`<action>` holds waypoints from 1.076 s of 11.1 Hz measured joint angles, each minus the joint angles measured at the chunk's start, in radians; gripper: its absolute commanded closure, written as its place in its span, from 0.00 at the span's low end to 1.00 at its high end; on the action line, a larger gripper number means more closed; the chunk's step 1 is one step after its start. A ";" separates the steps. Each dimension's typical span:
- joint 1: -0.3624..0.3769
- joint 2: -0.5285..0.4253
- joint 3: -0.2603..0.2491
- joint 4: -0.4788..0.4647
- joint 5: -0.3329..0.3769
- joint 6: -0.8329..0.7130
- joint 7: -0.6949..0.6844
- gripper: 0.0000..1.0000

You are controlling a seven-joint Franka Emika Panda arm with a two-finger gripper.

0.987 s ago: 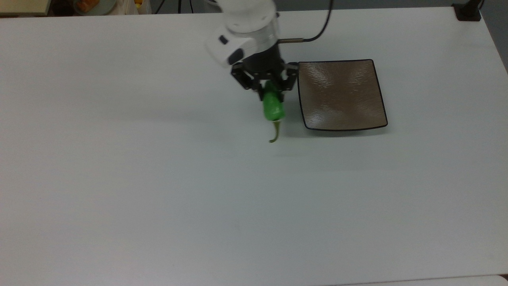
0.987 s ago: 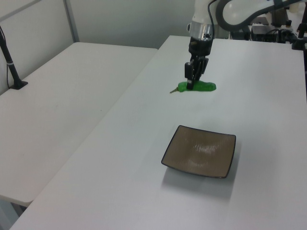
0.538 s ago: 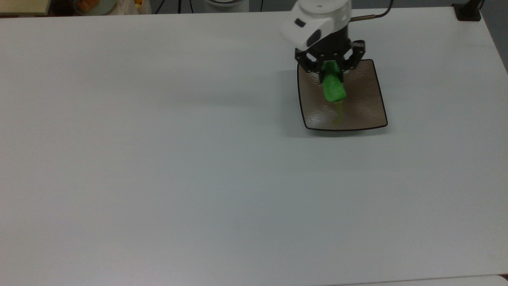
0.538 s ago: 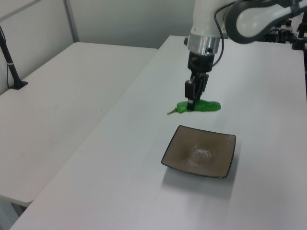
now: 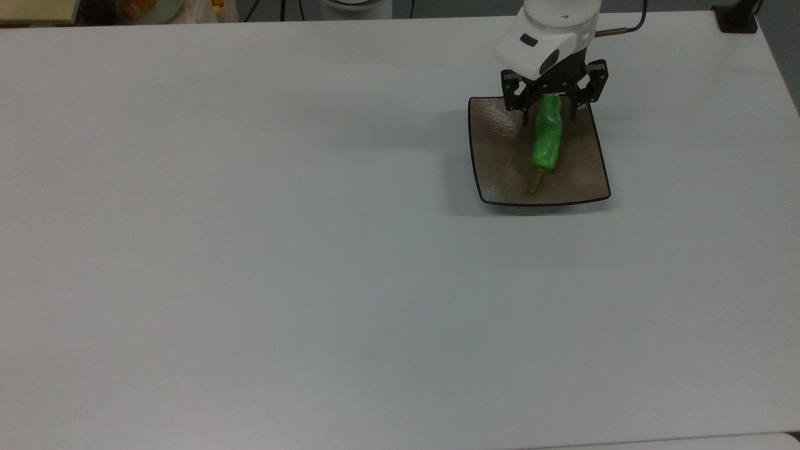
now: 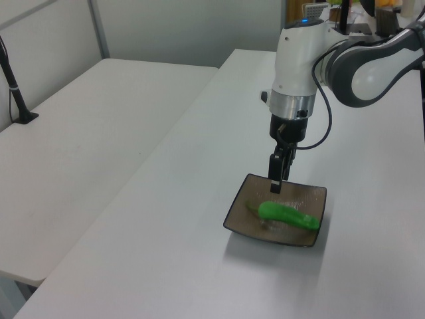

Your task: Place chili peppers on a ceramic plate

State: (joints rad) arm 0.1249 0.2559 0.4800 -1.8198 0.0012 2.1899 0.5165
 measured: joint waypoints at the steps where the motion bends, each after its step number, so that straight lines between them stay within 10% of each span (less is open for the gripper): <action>1: -0.004 -0.001 -0.001 0.001 -0.002 0.000 0.000 0.00; 9: -0.054 -0.077 -0.010 0.011 -0.070 -0.258 -0.202 0.00; 12: -0.066 -0.186 -0.125 0.010 -0.090 -0.414 -0.328 0.00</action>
State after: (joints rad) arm 0.0590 0.0697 0.3546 -1.8093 -0.0885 1.7759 0.1883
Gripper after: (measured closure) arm 0.000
